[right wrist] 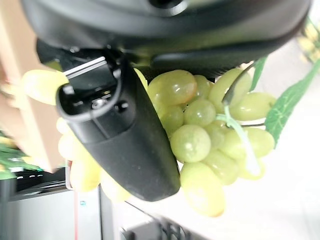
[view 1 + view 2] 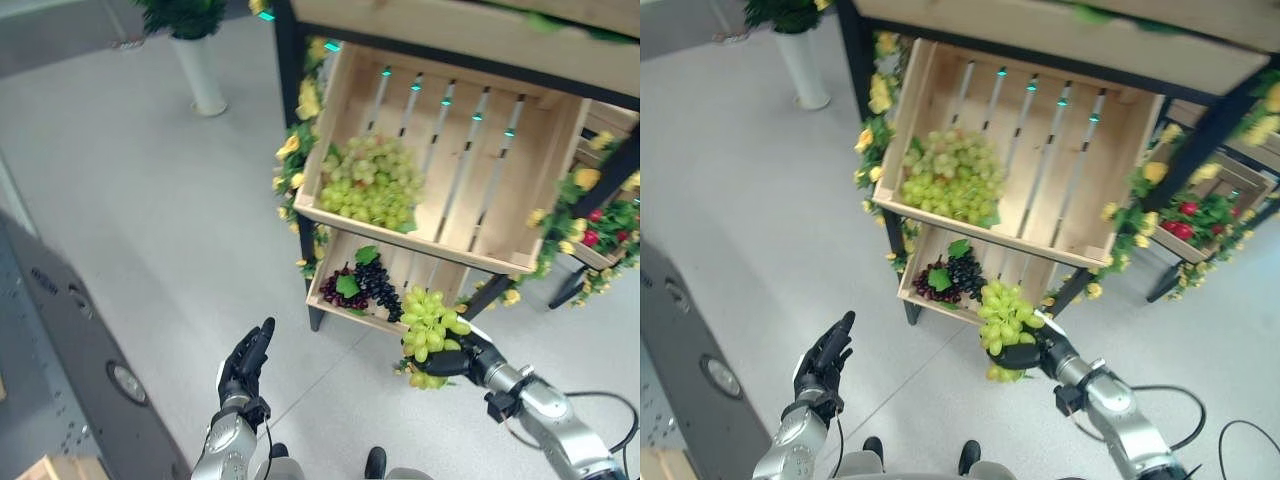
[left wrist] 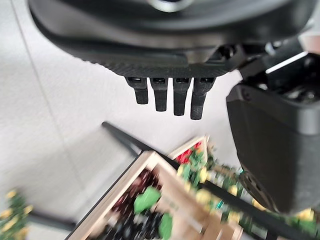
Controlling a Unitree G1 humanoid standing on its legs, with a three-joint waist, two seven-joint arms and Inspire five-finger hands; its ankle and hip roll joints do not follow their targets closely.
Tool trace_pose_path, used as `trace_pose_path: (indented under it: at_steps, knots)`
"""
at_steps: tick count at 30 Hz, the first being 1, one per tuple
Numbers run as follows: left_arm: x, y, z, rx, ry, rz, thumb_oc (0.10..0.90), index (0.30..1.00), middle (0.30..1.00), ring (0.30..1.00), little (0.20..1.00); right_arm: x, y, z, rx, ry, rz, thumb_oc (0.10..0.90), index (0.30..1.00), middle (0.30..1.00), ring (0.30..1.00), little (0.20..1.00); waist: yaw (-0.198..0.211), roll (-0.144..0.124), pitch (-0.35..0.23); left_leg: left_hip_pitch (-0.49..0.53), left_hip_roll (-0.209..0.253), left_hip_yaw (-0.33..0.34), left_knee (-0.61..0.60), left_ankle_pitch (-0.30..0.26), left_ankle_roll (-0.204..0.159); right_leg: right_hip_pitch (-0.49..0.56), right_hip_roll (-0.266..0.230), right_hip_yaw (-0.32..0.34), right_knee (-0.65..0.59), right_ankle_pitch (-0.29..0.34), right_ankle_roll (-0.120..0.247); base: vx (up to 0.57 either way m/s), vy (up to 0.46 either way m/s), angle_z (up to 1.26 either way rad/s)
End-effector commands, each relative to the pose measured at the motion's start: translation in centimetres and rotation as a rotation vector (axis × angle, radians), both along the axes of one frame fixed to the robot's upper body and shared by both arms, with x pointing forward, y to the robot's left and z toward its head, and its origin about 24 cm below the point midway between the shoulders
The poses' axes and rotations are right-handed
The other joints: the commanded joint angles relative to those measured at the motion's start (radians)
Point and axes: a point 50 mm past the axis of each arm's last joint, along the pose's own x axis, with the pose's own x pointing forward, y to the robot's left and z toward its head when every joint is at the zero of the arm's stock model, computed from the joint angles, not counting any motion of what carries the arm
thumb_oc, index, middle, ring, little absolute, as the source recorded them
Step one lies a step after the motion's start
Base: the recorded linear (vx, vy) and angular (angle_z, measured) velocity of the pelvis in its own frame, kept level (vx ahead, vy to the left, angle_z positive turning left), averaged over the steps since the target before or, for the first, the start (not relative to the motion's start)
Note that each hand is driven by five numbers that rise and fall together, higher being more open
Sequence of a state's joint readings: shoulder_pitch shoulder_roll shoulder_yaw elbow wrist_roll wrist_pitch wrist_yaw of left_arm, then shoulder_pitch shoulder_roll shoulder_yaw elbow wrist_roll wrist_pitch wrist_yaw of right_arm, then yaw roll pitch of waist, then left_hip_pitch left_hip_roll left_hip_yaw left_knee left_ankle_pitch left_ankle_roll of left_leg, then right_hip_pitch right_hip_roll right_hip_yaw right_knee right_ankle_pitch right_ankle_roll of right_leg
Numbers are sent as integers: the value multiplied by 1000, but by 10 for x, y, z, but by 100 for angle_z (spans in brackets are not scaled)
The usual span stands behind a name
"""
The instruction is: Pick up the fruits from the basket on one side to the basket on the other side
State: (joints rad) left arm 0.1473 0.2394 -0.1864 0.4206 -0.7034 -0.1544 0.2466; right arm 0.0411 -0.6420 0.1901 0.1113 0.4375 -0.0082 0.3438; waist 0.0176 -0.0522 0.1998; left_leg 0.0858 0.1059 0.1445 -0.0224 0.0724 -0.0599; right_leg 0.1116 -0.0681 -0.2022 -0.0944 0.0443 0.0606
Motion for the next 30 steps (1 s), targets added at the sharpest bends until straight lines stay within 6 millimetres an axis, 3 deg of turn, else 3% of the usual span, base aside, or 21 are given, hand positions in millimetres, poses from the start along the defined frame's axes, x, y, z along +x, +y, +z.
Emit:
trace_pose_path:
  at_steps: [1, 3, 7, 11, 16, 21, 24, 30]
  knots:
    - [45, 3, 41, 69, -229, -45, 800, 900, 900, 900, 900, 27, 30, 65, 117, -337, 148, 400, 300, 300, 300, 300, 0, -23, -44, 26, -74, 20, -1, -131, 63, 50, -27, -21, 14, -31, 0, -31, 89, -18]
    - [58, 6, 49, 120, -259, -50, 800, 900, 900, 900, 900, 24, 37, 70, 108, -349, 230, 400, 300, 300, 300, 300, -10, -18, -59, 48, -80, -7, -53, -117, 64, 43, -26, -22, 25, -38, 9, -36, 66, 4]
    - [59, 16, 46, 126, -244, -12, 800, 900, 900, 900, 900, 23, 35, 83, 72, -355, 356, 400, 300, 300, 300, 300, -20, -15, -74, 70, -78, 10, -64, -126, 69, 44, -32, -27, 19, -34, 14, -8, 56, 5]
    - [46, 29, 31, 119, -181, -2, 800, 900, 900, 900, 900, 26, 25, 123, 37, -447, 432, 400, 300, 300, 300, 300, -23, -16, -90, 77, -77, 20, -65, -136, 70, 49, -29, -26, 16, -40, 11, 4, 9, 0]
    - [33, 38, 18, 92, -133, 16, 800, 900, 900, 900, 900, 17, 27, 152, 62, -488, 593, 400, 300, 300, 300, 300, -24, -22, -99, 73, -74, 29, -65, -140, 67, 46, -27, -23, 7, -39, 13, 1, -1, -1]
    - [31, 39, 14, 95, -110, -12, 800, 900, 900, 900, 900, 16, 26, 168, 103, -481, 688, 400, 300, 300, 300, 300, -20, -31, -105, 76, -71, 28, -65, -144, 64, 50, -27, -26, 7, -41, 12, 2, -3, 1]
    - [31, 37, 13, 99, -107, -25, 800, 900, 900, 900, 900, 18, 26, 177, 165, -504, 695, 400, 300, 300, 300, 300, -17, -33, -106, 77, -71, 23, -65, -146, 63, 53, -26, -29, 7, -43, 11, 4, -7, 1]
    - [28, 37, 10, 111, -87, -42, 800, 900, 900, 900, 900, 28, 11, 198, 289, -620, 514, 400, 300, 300, 300, 300, -12, -31, -115, 86, -68, 19, -65, -150, 60, 63, -24, -33, 7, -47, 9, 27, -1, 0]
